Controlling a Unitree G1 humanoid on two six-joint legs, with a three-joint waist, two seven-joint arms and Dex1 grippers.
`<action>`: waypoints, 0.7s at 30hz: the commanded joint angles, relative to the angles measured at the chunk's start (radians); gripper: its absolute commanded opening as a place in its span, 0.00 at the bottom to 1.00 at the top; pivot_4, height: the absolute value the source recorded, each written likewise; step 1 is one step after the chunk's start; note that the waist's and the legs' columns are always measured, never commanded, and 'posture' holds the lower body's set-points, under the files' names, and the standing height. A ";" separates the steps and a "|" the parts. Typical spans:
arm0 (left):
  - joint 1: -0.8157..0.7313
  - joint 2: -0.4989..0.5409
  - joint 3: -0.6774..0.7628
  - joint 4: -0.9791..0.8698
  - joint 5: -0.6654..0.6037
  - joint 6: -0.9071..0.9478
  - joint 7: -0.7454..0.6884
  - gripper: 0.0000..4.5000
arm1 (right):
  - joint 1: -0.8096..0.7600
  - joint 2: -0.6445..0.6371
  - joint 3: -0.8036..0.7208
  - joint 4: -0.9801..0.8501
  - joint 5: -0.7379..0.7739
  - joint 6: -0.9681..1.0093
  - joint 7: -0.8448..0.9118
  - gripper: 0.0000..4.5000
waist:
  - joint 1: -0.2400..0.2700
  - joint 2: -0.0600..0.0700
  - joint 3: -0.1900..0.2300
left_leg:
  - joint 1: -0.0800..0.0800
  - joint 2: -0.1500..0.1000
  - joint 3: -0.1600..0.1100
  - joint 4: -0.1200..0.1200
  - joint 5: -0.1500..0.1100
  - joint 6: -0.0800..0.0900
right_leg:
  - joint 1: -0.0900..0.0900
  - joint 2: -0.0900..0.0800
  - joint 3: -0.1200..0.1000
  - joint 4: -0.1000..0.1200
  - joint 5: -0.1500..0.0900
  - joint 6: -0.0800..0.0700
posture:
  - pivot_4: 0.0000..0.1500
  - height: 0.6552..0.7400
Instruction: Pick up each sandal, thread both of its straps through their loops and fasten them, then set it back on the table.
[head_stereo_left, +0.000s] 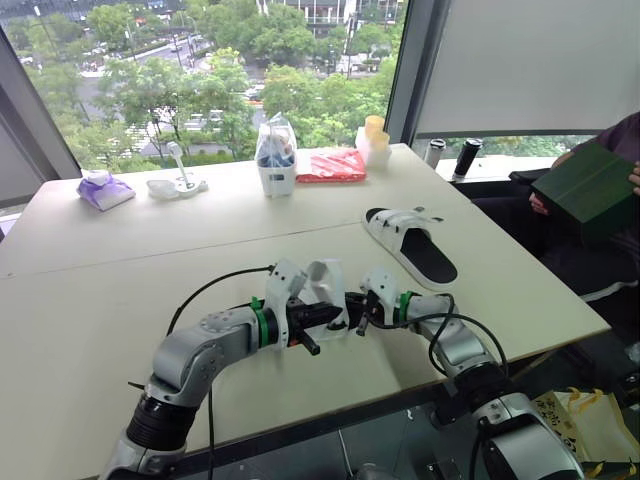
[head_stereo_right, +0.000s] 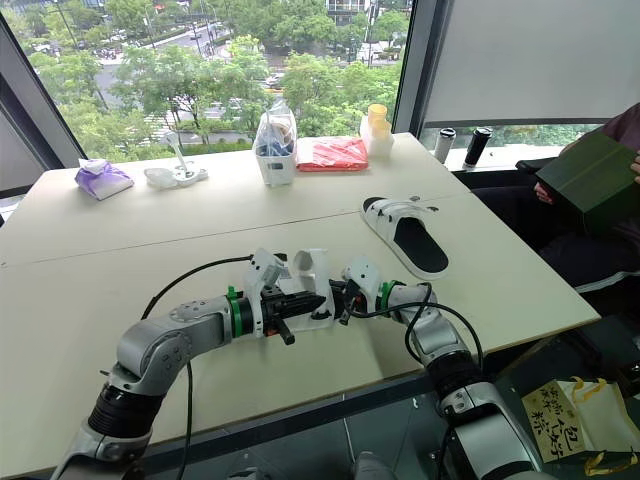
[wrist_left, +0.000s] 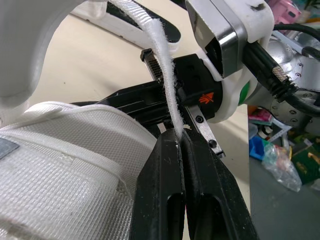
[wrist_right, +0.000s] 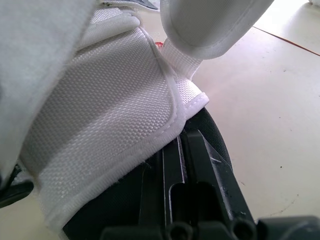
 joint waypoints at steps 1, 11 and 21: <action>0.003 -0.023 0.033 -0.032 -0.055 0.023 -0.009 0.14 | 0.063 0.008 0.071 0.107 -0.067 0.055 0.004 0.00 | 0.000 0.000 0.000 | 0.000 0.000 0.000 0.000 0.000 0.000 | 0.000 0.000 0.000 0.000 0.000 0.000 | 1.00 1.00; -0.009 -0.044 0.019 -0.031 -0.039 0.013 0.006 0.63 | 0.068 0.015 0.076 0.104 -0.068 0.056 0.002 0.00 | 0.000 0.000 0.000 | 0.000 0.000 0.000 0.000 0.000 0.000 | 0.000 0.000 0.000 0.000 0.000 0.000 | 1.00 1.00; -0.072 -0.090 -0.010 0.052 0.000 0.012 0.009 0.57 | 0.078 0.017 0.078 0.092 -0.067 0.061 -0.002 0.00 | 0.000 0.000 0.000 | 0.000 0.000 0.000 0.000 0.000 0.000 | 0.000 0.000 0.000 0.000 0.000 0.000 | 1.00 1.00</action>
